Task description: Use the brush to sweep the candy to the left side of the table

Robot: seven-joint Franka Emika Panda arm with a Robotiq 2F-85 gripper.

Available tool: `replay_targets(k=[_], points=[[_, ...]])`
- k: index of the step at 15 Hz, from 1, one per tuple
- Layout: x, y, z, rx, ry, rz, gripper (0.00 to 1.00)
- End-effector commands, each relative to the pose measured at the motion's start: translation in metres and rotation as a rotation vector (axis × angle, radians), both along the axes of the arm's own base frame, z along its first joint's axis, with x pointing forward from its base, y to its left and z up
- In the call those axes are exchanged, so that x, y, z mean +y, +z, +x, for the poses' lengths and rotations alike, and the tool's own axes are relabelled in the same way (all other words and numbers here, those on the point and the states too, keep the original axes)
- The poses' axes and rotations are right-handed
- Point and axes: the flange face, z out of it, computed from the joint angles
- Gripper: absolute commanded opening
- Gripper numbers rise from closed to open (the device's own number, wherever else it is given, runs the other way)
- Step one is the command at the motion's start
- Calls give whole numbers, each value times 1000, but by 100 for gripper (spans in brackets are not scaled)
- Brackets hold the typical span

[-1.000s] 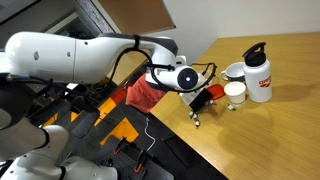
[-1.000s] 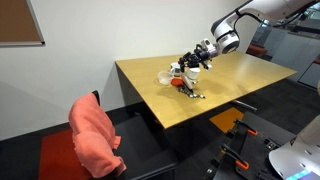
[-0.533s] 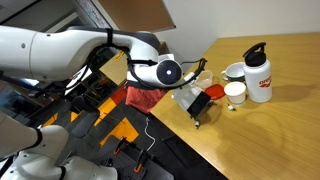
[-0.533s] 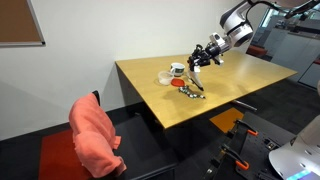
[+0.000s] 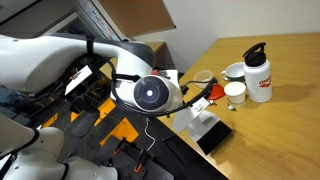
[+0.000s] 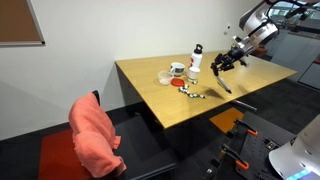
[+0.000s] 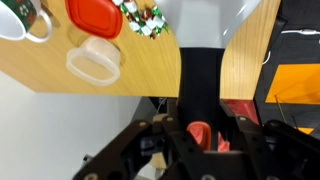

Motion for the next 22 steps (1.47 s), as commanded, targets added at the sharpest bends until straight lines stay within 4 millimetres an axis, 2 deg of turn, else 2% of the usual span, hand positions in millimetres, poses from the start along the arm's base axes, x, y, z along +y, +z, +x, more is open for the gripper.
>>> replay_targets(k=[1, 3, 6, 13, 19, 20, 21, 22], points=[[-23, -6, -18, 91, -80, -86, 16], [-40, -21, -20, 140, -119, -142, 16], [-55, -46, -16, 217, -149, -229, 16], [-82, -99, 21, 380, -140, -350, 16], [-101, -122, 47, 400, -128, -344, 16], [-101, -125, 51, 397, -124, -337, 30], [-102, -128, 54, 395, -121, -335, 66], [-103, -131, 56, 390, -115, -332, 66]])
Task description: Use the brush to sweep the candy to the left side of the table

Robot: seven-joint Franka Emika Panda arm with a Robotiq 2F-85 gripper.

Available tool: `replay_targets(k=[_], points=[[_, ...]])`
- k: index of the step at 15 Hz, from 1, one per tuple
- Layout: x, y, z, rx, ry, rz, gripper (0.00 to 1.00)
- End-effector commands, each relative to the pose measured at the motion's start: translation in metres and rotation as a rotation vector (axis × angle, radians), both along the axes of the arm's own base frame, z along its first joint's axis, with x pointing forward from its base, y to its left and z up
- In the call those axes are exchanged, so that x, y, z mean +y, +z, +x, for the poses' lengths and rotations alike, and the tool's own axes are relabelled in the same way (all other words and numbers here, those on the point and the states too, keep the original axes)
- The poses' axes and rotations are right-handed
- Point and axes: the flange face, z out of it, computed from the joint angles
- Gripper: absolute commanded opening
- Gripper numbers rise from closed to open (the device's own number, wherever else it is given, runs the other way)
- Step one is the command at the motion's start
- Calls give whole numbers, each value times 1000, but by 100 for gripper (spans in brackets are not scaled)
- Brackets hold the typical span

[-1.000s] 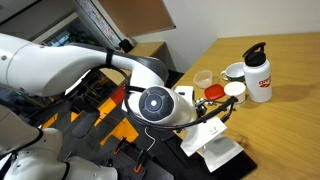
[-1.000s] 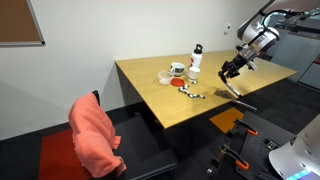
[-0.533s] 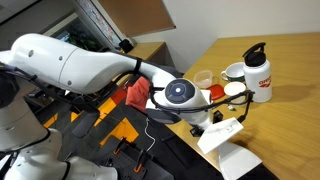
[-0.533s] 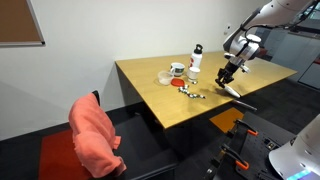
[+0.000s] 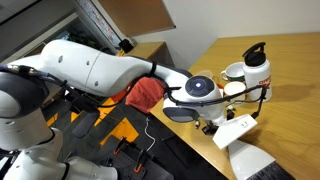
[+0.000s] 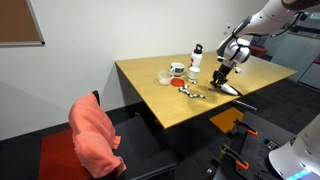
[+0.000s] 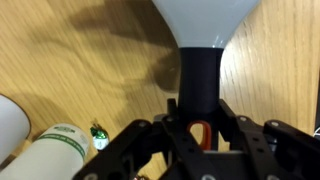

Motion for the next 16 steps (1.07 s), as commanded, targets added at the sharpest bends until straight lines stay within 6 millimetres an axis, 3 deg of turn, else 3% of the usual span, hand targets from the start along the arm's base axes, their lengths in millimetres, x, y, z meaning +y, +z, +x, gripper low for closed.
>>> replay_targets(k=[1, 5, 16], points=[[-8, -6, 14, -16, -1, 12, 73], [5, 10, 17, -65, 35, 51, 100], [79, 103, 6, -85, 154, 279, 100]])
